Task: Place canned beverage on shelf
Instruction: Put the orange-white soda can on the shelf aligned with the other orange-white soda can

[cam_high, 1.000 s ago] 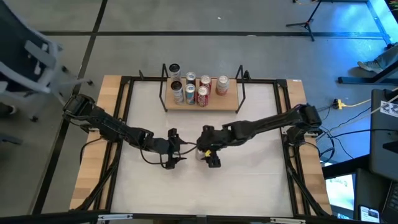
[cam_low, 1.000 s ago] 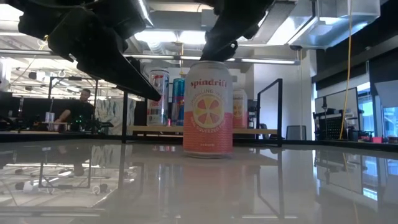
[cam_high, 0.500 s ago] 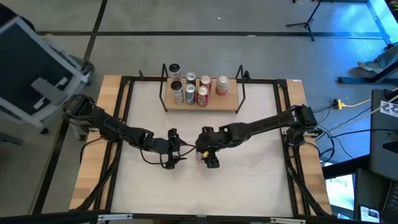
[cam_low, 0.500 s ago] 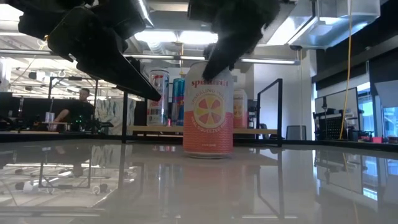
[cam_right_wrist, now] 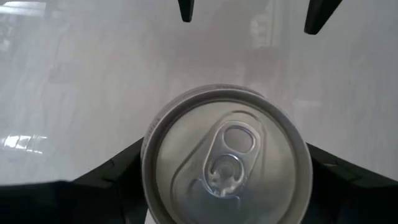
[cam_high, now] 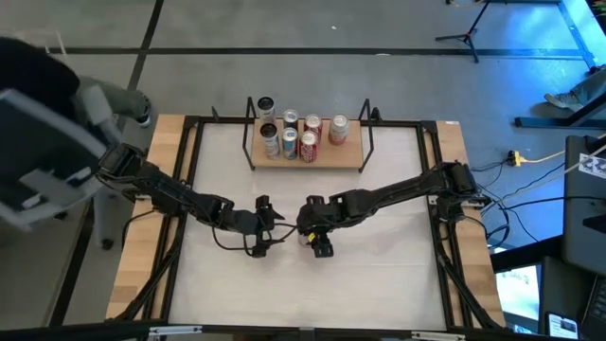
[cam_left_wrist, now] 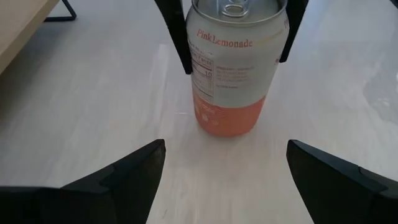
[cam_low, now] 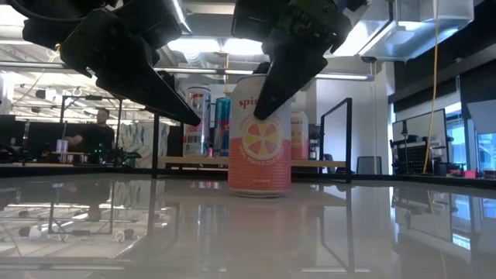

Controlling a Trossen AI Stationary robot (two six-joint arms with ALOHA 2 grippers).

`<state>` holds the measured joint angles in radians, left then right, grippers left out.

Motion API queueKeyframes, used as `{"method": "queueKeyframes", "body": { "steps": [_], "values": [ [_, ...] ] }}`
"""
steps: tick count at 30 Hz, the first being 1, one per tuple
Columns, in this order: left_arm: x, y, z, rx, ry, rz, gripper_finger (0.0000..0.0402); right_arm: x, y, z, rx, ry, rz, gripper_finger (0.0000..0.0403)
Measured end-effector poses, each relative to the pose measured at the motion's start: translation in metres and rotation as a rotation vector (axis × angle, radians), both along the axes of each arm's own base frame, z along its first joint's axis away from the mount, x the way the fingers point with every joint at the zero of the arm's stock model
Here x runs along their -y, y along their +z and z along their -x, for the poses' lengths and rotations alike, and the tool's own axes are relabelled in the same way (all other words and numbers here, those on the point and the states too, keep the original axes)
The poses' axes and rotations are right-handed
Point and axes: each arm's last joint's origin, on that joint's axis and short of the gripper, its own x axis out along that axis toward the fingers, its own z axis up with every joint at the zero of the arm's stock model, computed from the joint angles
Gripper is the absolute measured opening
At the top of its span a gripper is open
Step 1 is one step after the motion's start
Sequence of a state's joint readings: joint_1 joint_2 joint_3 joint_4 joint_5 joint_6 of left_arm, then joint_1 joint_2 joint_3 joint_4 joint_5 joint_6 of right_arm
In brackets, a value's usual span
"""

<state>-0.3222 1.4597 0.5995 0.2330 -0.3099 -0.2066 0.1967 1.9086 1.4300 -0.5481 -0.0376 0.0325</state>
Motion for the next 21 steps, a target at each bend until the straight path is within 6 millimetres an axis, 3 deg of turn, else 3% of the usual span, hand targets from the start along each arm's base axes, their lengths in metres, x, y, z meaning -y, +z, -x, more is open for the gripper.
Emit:
{"method": "queueKeyframes", "body": {
  "steps": [6,13,21],
  "values": [
    [0.0,0.0,0.0,0.001,0.0,0.0,0.0326,-0.004,0.011,0.009,-0.003,0.023,0.017,0.0284],
    [0.0,0.0,0.0,0.006,-0.001,0.003,0.0326,0.001,0.063,0.041,0.061,-0.03,0.103,0.0284],
    [0.0,0.001,0.0,0.007,-0.001,0.003,0.0326,0.035,0.123,0.089,0.166,-0.212,0.29,0.0284]
  ]
}}
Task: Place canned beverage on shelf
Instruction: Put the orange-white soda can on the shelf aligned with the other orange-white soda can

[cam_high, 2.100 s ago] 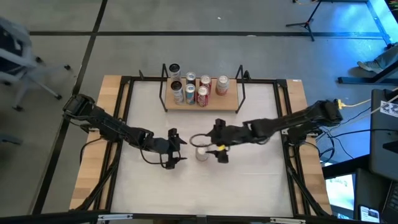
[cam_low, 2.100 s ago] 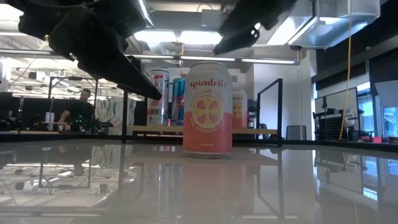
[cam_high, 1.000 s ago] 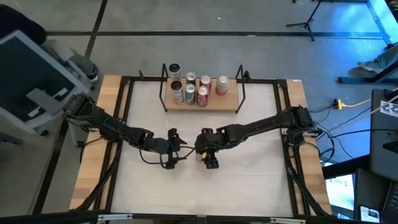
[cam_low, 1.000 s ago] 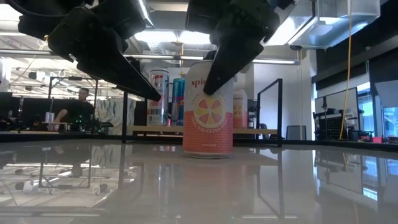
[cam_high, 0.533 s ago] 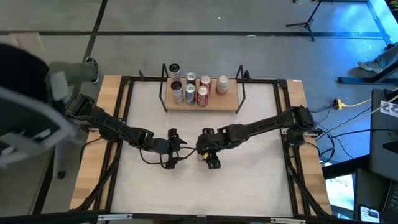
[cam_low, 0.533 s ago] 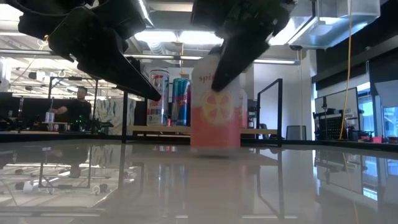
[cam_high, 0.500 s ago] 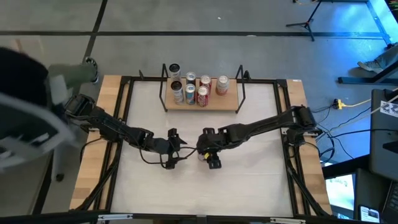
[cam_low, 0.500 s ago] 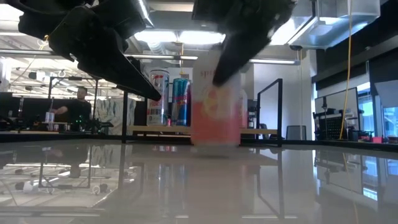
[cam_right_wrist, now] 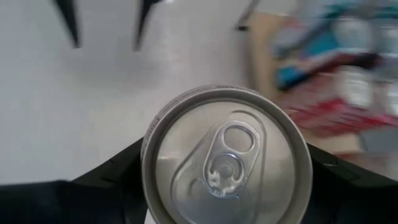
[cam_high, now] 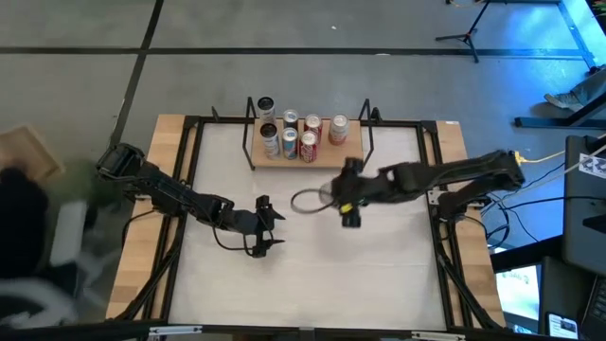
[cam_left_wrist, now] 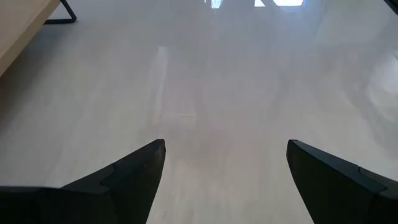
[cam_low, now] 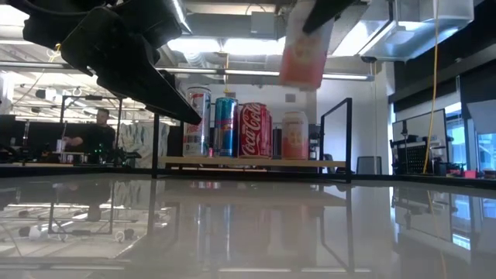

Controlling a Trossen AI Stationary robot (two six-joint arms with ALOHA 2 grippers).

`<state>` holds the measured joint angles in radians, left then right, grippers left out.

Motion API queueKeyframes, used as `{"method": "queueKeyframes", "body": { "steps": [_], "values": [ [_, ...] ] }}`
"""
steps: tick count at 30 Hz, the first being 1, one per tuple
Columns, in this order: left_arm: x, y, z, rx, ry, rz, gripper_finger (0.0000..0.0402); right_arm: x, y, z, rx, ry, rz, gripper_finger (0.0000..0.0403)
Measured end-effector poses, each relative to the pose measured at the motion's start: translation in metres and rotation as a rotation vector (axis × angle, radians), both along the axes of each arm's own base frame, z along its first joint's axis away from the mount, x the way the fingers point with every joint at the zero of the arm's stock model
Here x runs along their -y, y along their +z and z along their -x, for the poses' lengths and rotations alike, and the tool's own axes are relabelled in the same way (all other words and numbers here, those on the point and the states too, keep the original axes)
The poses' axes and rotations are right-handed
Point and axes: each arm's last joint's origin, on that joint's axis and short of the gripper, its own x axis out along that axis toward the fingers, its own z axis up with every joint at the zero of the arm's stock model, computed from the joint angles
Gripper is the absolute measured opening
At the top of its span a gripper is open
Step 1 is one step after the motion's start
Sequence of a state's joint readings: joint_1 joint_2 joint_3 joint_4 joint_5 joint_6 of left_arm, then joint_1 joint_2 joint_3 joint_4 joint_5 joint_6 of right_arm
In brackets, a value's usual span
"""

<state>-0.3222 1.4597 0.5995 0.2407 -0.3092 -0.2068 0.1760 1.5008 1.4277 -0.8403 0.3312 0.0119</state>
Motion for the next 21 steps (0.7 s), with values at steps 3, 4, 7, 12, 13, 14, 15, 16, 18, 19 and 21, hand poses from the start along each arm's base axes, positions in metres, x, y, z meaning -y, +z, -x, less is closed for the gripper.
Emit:
{"method": "queueKeyframes", "body": {
  "steps": [3,4,7,12,13,14,15,16,18,19,21],
  "values": [
    [0.0,0.0,0.0,0.0,0.001,-0.004,0.0326,0.021,0.017,0.014,0.045,-0.065,0.032,0.0284],
    [0.0,0.0,0.0,0.001,0.001,-0.005,0.0326,0.03,0.021,0.016,0.057,-0.089,0.038,0.0284],
    [0.0,0.0,0.0,0.001,0.002,-0.007,0.0326,0.054,0.024,0.02,0.062,-0.154,0.056,0.0284],
    [-0.001,0.0,0.0,0.004,0.016,-0.018,0.0326,0.096,0.017,0.014,0.039,-0.209,0.01,0.0285],
    [-0.001,0.0,0.0,0.004,0.016,-0.018,0.0326,0.105,0.013,0.012,0.03,-0.214,-0.009,0.0286],
    [-0.001,0.0,0.0,0.004,0.016,-0.018,0.0326,0.112,0.009,0.01,0.015,-0.214,-0.024,0.0286],
    [-0.001,0.0,0.0,0.004,0.015,-0.019,0.0326,0.118,0.005,0.008,0.003,-0.215,-0.037,0.0286],
    [-0.001,0.0,0.0,0.004,0.015,-0.019,0.0326,0.124,0.002,0.006,-0.004,-0.218,-0.05,0.0286],
    [-0.001,0.0,0.0,0.004,0.015,-0.018,0.0326,0.135,-0.004,0.002,-0.017,-0.215,-0.069,0.0286],
    [-0.001,0.0,0.0,0.004,0.015,-0.019,0.0326,0.139,-0.008,0.001,-0.028,-0.216,-0.082,0.0286],
    [-0.001,0.0,0.0,0.004,0.016,-0.018,0.0326,0.148,-0.016,-0.002,-0.055,-0.213,-0.105,0.0286]
  ]
}}
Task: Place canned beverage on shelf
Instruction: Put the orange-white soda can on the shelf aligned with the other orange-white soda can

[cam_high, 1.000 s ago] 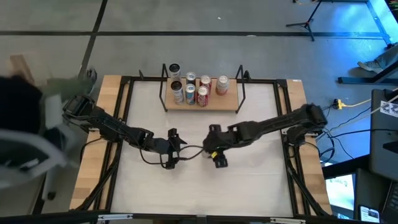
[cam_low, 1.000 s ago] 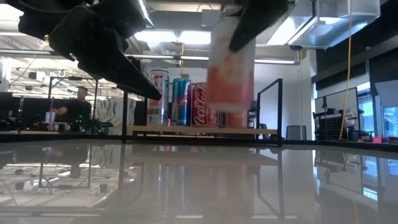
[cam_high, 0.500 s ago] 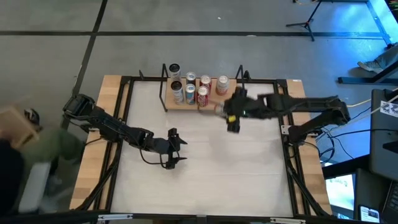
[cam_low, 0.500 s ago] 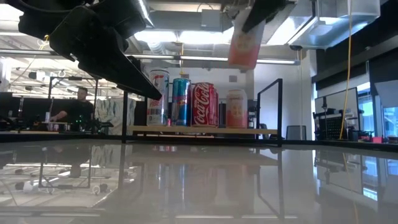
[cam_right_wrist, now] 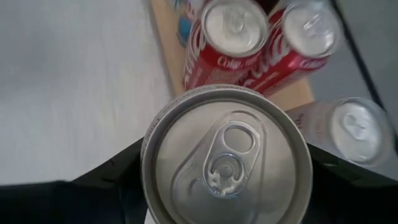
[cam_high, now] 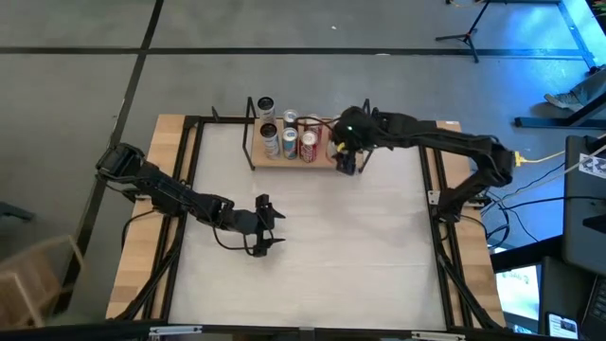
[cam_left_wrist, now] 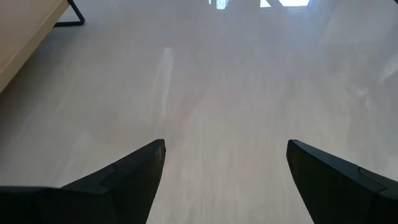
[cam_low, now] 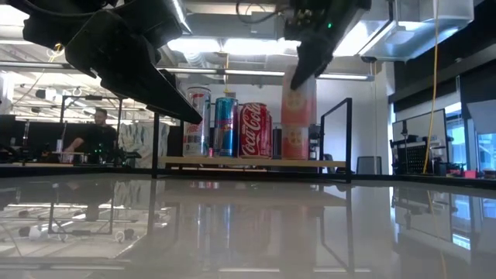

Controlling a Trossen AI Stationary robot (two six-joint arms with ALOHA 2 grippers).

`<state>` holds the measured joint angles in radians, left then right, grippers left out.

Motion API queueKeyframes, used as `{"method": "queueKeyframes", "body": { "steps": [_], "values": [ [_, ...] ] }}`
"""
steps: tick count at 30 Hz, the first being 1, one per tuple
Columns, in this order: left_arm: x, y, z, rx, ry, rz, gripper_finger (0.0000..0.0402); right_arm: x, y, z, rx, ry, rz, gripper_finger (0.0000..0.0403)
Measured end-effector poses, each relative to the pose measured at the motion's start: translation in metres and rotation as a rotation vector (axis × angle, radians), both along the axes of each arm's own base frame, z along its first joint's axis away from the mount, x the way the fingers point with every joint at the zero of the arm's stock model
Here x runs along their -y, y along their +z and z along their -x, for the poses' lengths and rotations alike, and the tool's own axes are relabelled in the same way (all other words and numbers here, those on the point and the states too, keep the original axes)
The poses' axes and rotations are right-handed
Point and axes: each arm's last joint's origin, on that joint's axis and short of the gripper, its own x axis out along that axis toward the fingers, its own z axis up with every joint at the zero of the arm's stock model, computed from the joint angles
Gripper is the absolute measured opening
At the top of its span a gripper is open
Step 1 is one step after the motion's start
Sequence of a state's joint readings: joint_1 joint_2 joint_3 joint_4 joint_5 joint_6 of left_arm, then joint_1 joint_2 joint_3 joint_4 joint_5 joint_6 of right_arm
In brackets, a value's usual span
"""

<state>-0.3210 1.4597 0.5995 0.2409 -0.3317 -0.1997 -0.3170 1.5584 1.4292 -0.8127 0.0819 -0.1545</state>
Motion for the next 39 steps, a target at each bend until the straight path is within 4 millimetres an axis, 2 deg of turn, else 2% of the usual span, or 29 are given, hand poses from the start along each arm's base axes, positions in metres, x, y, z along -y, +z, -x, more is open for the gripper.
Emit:
{"method": "queueKeyframes", "body": {
  "steps": [6,16,23,30,39],
  "values": [
    [0.0,0.0,0.0,0.0,0.0,0.0,0.0326,0.017,-0.014,-0.004,-0.039,0.069,-0.032,0.0286],
    [0.0,0.0,0.0,0.0,0.0,0.0,0.0326,0.027,-0.022,-0.006,-0.051,0.179,-0.027,0.0287],
    [0.0,0.0,0.0,0.0,0.0,0.0,0.0326,0.034,-0.04,-0.003,-0.084,0.179,-0.019,0.0287],
    [0.0,0.0,0.0,0.001,0.0,-0.001,0.0326,0.043,-0.047,-0.001,-0.077,0.159,-0.012,0.0287],
    [0.0,0.0,0.0,0.006,0.0,0.002,0.0326,0.046,-0.058,-0.008,-0.092,0.166,-0.023,0.0287]
  ]
}}
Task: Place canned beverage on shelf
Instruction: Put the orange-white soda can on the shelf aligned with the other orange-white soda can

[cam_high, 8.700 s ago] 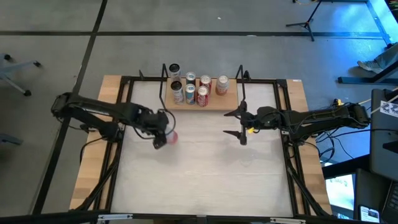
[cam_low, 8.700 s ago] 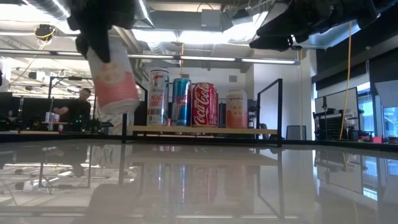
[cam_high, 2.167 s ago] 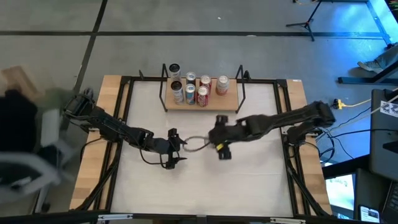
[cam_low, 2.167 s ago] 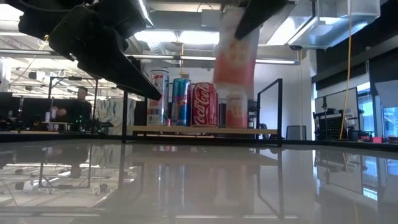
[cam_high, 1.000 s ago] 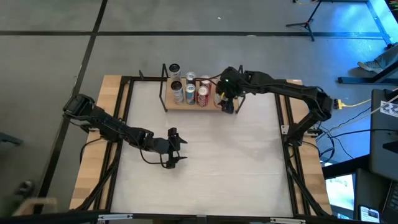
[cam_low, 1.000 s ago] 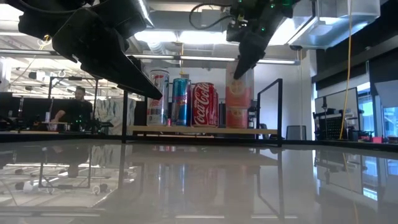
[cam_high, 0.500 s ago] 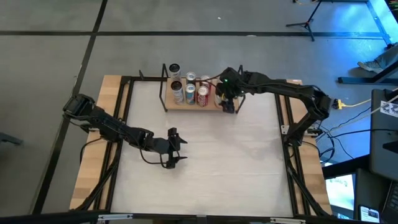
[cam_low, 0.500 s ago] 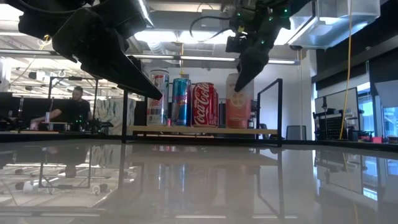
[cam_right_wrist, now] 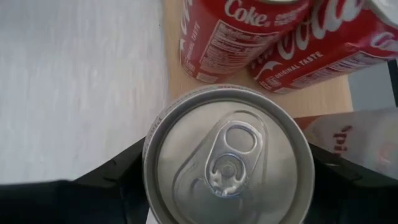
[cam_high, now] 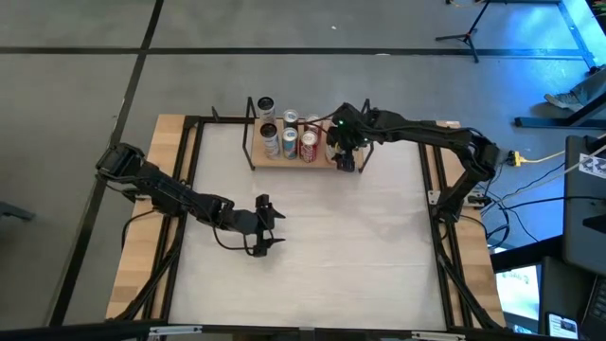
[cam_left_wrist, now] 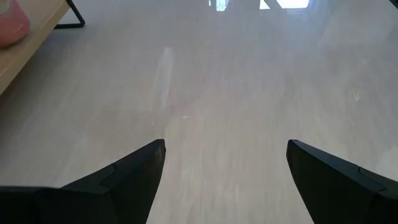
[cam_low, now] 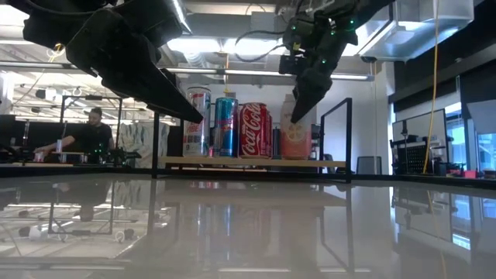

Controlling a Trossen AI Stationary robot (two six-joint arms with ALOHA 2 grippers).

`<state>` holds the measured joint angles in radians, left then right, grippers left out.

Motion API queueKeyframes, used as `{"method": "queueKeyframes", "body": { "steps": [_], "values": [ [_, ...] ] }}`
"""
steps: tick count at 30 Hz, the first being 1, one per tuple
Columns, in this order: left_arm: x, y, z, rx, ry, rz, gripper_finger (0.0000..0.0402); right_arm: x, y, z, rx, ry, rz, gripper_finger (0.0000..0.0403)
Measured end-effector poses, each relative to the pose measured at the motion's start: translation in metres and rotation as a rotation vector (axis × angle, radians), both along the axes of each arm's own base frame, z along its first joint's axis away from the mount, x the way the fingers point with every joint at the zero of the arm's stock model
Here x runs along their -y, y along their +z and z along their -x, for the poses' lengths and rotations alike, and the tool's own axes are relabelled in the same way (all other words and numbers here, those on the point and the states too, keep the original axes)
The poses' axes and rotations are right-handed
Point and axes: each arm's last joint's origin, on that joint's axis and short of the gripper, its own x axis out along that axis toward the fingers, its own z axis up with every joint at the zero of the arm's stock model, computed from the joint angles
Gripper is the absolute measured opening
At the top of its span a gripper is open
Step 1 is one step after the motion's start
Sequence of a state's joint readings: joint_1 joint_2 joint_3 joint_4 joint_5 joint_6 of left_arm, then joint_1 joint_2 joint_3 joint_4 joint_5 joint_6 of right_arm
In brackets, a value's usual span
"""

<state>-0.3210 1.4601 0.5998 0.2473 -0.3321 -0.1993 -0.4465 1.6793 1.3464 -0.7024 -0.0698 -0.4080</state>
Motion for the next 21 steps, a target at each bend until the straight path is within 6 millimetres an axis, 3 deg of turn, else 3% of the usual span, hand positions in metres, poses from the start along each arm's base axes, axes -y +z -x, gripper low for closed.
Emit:
{"method": "queueKeyframes", "body": {
  "steps": [11,21],
  "values": [
    [0.0,0.0,0.0,0.001,0.0,0.0,0.0326,0.0012,-0.003,-0.0005,-0.027,-0.002,0.029,0.029],
    [0.0,0.0,0.0,0.001,0.0,0.0,0.0326,0.0015,-0.0028,-0.0006,-0.027,-0.003,0.038,0.0351]
  ]
}}
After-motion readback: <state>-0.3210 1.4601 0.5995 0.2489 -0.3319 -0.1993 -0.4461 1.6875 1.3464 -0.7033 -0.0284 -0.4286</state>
